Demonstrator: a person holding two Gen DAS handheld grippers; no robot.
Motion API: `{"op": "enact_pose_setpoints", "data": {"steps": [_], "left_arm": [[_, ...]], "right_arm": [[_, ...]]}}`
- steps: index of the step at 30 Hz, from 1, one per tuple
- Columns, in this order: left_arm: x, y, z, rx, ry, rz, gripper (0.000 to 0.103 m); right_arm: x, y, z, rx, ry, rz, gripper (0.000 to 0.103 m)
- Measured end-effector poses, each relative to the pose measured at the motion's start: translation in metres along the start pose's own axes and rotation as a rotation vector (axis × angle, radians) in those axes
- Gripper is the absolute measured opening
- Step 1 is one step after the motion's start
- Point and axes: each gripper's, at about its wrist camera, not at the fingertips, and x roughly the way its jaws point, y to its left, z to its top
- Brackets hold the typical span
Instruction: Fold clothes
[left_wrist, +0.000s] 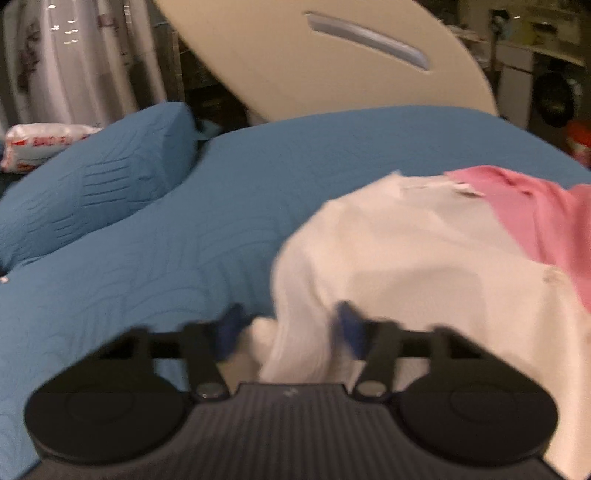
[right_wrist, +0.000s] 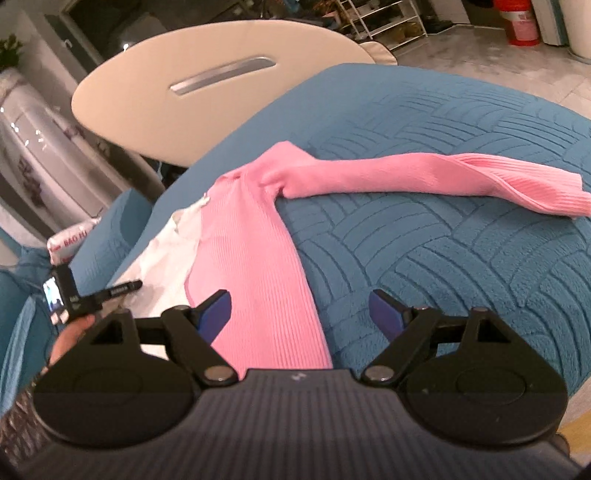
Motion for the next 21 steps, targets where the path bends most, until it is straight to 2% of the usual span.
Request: {"op": "enact_pose_setpoints", "data": {"steps": [2, 5, 10, 11, 13, 14, 15, 16, 17, 18, 21], "left_arm": [[0.000, -0.003, 0.000, 0.017, 0.003, -0.006, 0.028], [0.002, 0.000, 0.001, -0.004, 0.008, -0.002, 0.021], [0.004, 0.022, 0.007, -0.106, -0.017, 0.158, 0.020], [0.005, 0.023, 0.007, -0.107, -0.009, 0.167, 0.022], [0.010, 0.020, 0.003, -0.074, 0.010, 0.193, 0.029], [0.010, 0.017, 0.003, -0.050, 0.009, 0.211, 0.037], [0.009, 0.013, 0.003, -0.017, 0.004, 0.249, 0.052], [0.009, 0.006, 0.002, 0.023, -0.002, 0.298, 0.063], [0.009, 0.004, 0.002, 0.044, -0.010, 0.335, 0.085], [0.009, 0.003, 0.000, 0.055, -0.018, 0.367, 0.098], [0.003, 0.010, 0.000, 0.023, -0.022, 0.364, 0.099]], "right_arm": [[-0.002, 0.000, 0.000, 0.001, 0.002, -0.005, 0.084], [0.000, -0.002, 0.000, 0.011, 0.000, -0.014, 0.084], [0.009, 0.000, 0.000, -0.001, 0.018, -0.025, 0.084], [0.009, 0.000, -0.001, -0.005, 0.019, -0.027, 0.084], [0.010, 0.001, -0.001, -0.012, 0.022, -0.032, 0.084], [0.010, 0.001, -0.001, -0.011, 0.023, -0.033, 0.084], [0.010, 0.001, -0.001, -0.010, 0.023, -0.035, 0.084], [0.009, 0.000, -0.001, -0.007, 0.022, -0.036, 0.084], [0.009, 0.000, -0.001, -0.005, 0.021, -0.036, 0.084], [0.008, -0.001, -0.001, -0.005, 0.020, -0.037, 0.084], [0.006, -0.002, -0.001, -0.006, 0.015, -0.034, 0.084]]}}
